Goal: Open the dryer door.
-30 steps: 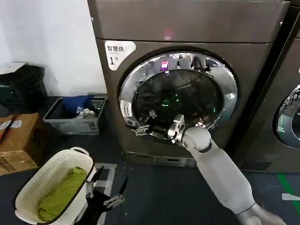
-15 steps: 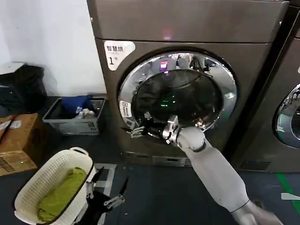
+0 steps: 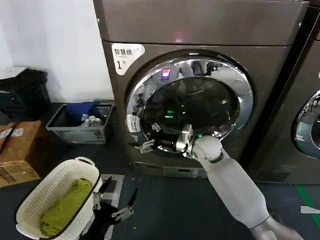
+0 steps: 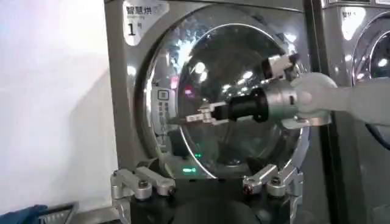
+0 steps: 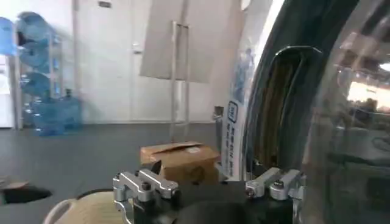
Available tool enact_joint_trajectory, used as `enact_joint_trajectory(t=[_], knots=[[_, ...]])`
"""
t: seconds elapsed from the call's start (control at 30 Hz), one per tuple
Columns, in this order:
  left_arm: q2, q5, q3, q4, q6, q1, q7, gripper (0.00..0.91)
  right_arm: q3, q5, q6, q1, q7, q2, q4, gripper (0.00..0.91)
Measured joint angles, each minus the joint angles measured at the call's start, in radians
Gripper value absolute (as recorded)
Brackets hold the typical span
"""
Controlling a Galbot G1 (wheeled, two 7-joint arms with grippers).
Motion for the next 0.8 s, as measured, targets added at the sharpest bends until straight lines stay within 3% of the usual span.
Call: enact_joint_trajectory(t=[0.57,0.8], knots=[[0.003,-0.036,-0.036,-0.002,0.023,-0.019,0.015,0.907,0.030,0.073,-0.022,-0.063,-0.178,-0.076,0.089,0.907],[0.007,-0.096,-0.072,-0.003,0.053,-0.031,0.074,0.907,0.038,0.092,-0.015,-0.085,-0.207,-0.104,0.115,0.907]])
